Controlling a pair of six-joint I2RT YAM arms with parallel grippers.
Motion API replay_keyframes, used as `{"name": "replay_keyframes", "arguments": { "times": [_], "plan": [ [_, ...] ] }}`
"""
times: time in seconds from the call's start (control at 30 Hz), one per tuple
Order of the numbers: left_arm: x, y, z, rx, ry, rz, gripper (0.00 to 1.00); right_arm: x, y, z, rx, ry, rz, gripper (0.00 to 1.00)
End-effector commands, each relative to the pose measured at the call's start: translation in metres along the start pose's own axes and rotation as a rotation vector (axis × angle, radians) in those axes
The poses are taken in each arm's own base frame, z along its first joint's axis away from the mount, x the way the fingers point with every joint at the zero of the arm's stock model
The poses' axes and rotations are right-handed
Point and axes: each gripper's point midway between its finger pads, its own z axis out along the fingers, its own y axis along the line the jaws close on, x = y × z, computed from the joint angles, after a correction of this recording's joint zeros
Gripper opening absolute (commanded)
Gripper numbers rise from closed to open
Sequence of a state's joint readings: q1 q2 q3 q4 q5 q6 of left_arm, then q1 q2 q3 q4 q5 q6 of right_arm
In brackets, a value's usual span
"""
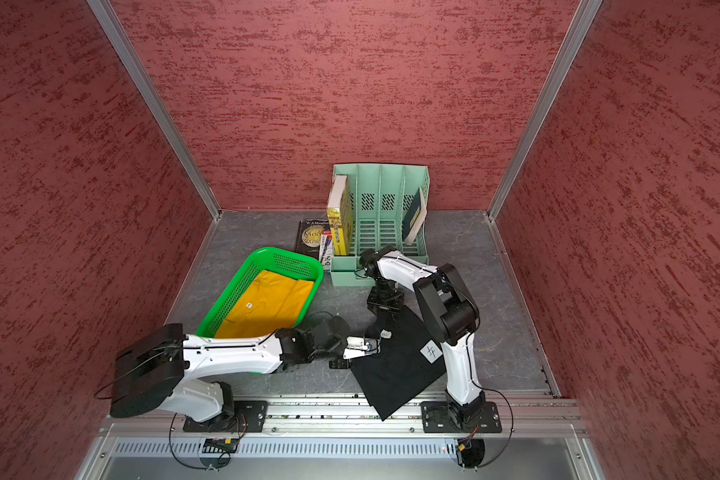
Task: Put the folded t-shirts into the basket
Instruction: Pick up the T-shirt from the center of the board.
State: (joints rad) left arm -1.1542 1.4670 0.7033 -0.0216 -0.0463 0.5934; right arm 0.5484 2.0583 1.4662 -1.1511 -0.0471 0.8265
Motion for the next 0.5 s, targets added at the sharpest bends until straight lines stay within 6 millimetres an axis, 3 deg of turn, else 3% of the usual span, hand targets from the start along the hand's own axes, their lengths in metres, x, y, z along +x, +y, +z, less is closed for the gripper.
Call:
{"name": "replay_keyframes", "arguments": {
  "times": [0.0,0.17,0.27,0.37,0.47],
  "plan": [
    [-0.015,0.007,-0.007,-0.033,-0.061,0.038,0.00,-0.003,-0.014,0.028,0.108,-0.001,-0.010,0.45],
    [-0.013,0.006,-0.008,-0.031,-0.059,0.052,0.00,0.000,-0.012,0.036,0.097,0.015,-0.034,0.23],
    [-0.012,0.006,-0.009,-0.031,-0.055,0.066,0.00,-0.003,-0.006,0.029,0.050,-0.015,-0.046,0.17],
    [-0.012,0.007,-0.013,-0.034,-0.059,0.076,0.00,-0.011,0.000,0.010,-0.031,-0.126,-0.031,0.04],
    [-0.014,0.005,-0.021,-0.012,-0.069,0.080,0.00,-0.017,0.007,-0.021,-0.150,-0.238,-0.011,0.00]
  ]
}}
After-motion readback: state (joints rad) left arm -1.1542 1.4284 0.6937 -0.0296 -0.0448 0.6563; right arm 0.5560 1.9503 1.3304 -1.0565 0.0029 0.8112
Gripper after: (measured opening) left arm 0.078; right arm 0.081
